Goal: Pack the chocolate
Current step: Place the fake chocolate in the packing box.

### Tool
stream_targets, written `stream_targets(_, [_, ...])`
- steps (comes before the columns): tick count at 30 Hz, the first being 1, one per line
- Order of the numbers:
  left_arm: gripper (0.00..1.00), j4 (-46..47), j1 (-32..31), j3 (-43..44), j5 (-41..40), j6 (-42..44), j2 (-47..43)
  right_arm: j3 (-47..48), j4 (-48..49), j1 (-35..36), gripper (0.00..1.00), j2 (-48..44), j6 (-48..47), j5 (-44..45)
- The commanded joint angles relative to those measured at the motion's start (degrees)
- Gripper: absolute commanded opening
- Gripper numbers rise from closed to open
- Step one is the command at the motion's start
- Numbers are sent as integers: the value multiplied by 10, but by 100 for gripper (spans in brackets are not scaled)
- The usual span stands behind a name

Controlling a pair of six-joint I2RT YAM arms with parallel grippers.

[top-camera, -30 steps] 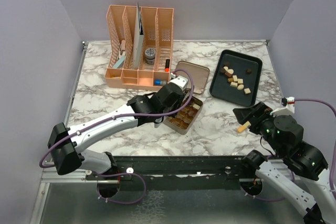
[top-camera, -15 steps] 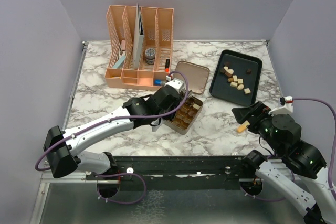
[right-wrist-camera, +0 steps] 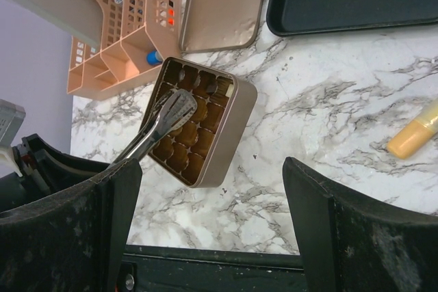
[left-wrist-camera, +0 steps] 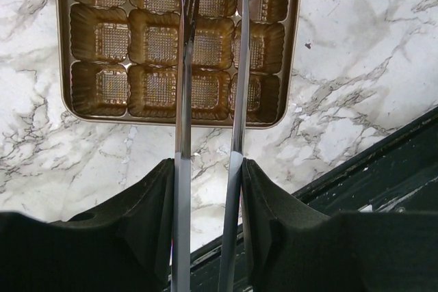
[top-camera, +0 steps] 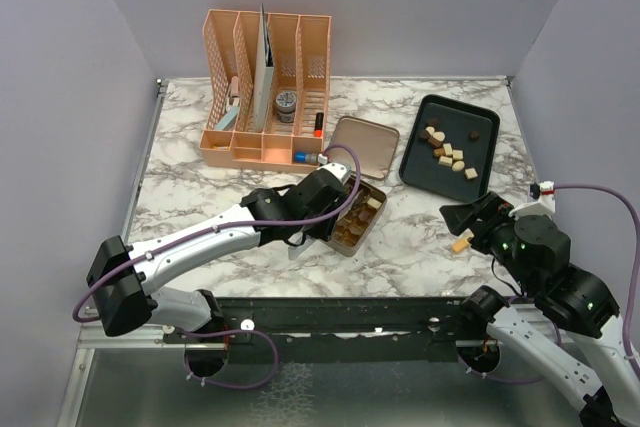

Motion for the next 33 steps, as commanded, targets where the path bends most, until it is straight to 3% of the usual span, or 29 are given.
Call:
stream_targets(1, [42, 2, 1, -2, 10, -2, 1, 1, 10, -2, 89, -6, 0, -10])
stream_targets(11, [48, 0, 1, 5, -3, 5, 4, 8, 10, -2, 89, -6, -1, -7])
stream_targets(33, [49, 9, 1, 65, -39, 47, 17, 22, 10, -2, 89, -4, -3, -14])
